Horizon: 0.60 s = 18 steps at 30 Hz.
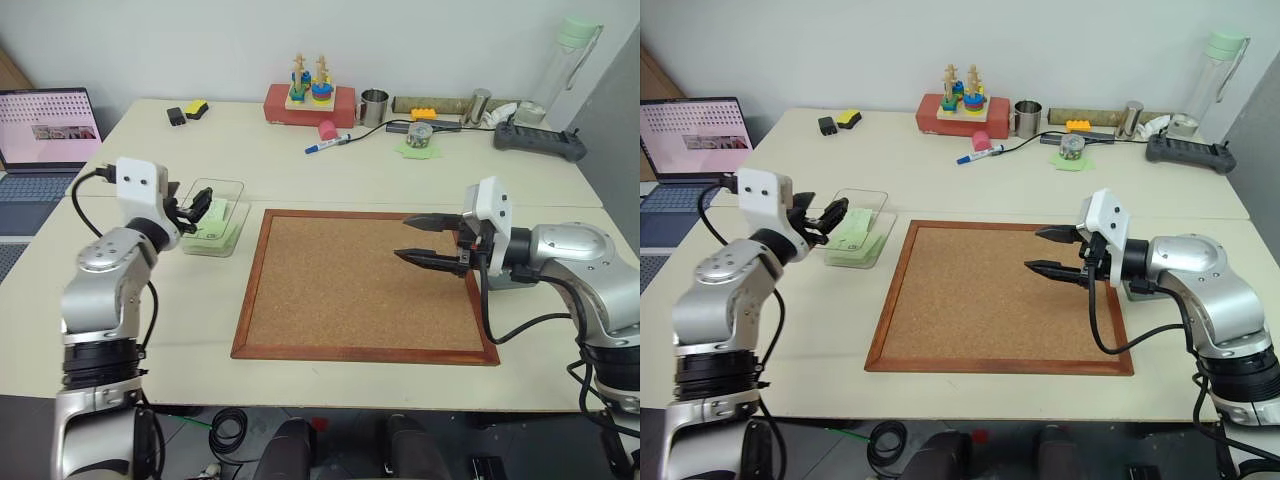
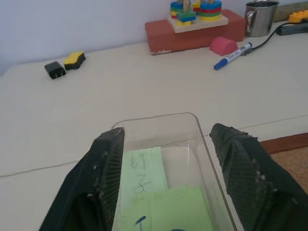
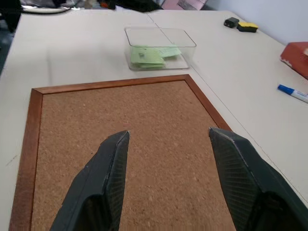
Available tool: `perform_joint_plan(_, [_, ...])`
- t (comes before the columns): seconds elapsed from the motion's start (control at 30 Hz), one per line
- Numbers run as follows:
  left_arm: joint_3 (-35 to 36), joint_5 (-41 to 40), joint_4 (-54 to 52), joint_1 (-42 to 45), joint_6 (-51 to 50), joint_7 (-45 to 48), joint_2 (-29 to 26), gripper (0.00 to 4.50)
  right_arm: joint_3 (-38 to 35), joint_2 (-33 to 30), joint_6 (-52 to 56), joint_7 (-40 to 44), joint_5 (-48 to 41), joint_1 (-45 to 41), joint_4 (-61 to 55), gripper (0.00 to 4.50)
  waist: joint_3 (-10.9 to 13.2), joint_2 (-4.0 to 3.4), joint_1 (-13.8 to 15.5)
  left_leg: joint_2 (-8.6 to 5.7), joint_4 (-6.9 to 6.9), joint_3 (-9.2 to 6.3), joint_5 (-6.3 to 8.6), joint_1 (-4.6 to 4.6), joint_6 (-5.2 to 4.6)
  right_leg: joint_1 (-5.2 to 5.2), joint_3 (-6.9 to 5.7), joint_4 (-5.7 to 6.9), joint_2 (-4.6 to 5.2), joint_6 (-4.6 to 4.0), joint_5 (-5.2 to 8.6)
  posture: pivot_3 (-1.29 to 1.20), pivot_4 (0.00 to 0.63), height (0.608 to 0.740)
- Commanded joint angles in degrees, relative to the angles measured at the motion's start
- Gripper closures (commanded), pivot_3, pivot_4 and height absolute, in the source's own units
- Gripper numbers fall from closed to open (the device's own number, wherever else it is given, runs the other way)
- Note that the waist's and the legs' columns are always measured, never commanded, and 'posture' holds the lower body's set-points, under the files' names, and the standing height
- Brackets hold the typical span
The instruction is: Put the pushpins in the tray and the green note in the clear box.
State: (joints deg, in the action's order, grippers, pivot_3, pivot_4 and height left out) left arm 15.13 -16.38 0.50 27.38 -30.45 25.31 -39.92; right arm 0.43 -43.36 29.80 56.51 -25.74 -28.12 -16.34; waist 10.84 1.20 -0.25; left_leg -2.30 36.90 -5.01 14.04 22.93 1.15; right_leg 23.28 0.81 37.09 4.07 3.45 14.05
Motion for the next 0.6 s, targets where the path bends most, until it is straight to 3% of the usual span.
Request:
perform_joint_plan(0.03, [-0.49, 0.25, -5.14, -5.09, 0.71, 13.08, -11.61, 1.19, -5.6, -4.68, -2.83, 0.31, 1.84, 4.76, -1.07, 1.77, 0.0, -0.01, -0.04, 0.0, -0.03, 0.02, 0.0, 0.0, 0.0, 0.0, 0.0, -0.02, 0.0, 0.0, 0.0, 0.0, 0.15, 0.74])
perform_joint_plan(0.13, [1.12, -1.04, -8.5, -11.84, 3.85, 22.64, -18.79, 1.19, -9.0, -8.18, -3.91, 1.82, 1.97, 8.49, 0.15, 1.77, -0.01, -0.07, -0.04, 0.01, -0.07, 0.14, 0.01, 0.01, -0.02, 0.04, 0.1, -0.07, 0.01, 0.0, 0.0, 0.0, 0.15, 0.74])
perform_joint_plan(0.27, [8.58, -4.64, -9.34, -21.18, 3.12, 33.88, -25.03, 1.19, -15.52, -15.27, -6.59, 7.19, 3.0, 15.79, 4.53, 1.77, 0.02, -0.06, -0.05, 0.05, -0.08, 0.25, 0.03, -0.03, -0.05, 0.02, 0.13, -0.11, 0.04, -0.03, 0.02, 0.0, 0.15, 0.74])
perform_joint_plan(0.43, [14.15, -6.04, -6.56, -25.97, 3.98, 40.24, -26.99, 1.19, -21.72, -20.94, -7.06, 12.22, 2.21, 21.22, 9.09, 1.77, 0.01, -0.08, 0.04, 0.18, -0.06, 0.39, 0.02, -0.08, -0.06, -0.02, -0.03, -0.04, -0.01, -0.21, 0.09, 0.0, 0.15, 0.74])
perform_joint_plan(0.6, [15.14, -5.85, -5.67, -27.53, 4.44, 41.49, -26.41, 1.19, -22.84, -21.49, -8.04, 13.3, 2.3, 21.54, 10.63, 1.77, 0.0, -0.09, -0.1, 0.21, -0.02, 0.46, 0.02, -0.15, -0.07, -0.07, 0.02, -0.02, -0.02, -0.19, 0.05, 0.0, 0.15, 0.74])
